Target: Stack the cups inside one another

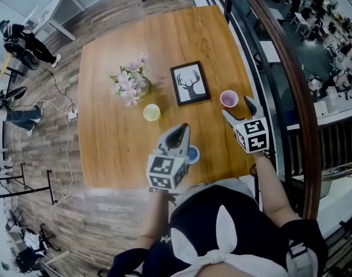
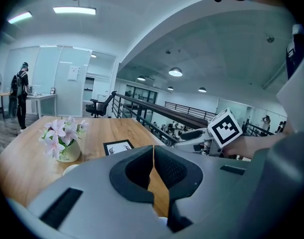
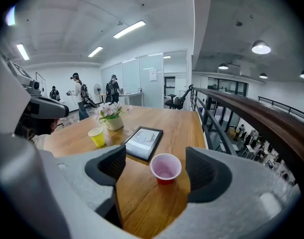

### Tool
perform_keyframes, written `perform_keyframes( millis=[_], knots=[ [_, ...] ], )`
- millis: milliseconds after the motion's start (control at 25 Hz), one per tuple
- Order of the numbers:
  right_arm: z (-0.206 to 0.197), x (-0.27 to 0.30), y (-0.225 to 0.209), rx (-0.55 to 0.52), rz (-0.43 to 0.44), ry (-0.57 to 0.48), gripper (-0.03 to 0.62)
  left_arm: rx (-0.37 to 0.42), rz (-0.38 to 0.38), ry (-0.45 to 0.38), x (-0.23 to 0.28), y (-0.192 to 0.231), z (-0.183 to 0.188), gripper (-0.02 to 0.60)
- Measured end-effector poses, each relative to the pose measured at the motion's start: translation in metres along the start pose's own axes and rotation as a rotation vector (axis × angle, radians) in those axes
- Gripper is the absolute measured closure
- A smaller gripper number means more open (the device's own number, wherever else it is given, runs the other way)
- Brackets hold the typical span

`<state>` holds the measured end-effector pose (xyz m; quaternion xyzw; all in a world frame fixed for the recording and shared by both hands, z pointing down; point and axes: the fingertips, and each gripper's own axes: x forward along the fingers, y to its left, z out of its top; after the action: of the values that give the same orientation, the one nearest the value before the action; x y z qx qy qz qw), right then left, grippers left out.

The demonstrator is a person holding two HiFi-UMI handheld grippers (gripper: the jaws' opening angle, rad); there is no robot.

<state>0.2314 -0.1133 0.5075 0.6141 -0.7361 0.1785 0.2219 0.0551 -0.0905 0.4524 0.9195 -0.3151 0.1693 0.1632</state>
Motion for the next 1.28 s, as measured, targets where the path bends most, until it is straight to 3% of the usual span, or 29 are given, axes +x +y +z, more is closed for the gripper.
perform_keyframes(
  millis=[640, 1280],
  knots=[
    [-0.044, 0.062, -0.022, 0.032, -0.032, 0.157, 0.224, -0.038, -0.066, 0.071, 0.043, 0.024, -0.018, 0.557],
    [-0.069, 0.088, -0.025, 0.044, -0.024, 0.235, 0.226, -0.075, -0.127, 0.11, 0.065, 0.02, -0.034, 0.557]
  ],
)
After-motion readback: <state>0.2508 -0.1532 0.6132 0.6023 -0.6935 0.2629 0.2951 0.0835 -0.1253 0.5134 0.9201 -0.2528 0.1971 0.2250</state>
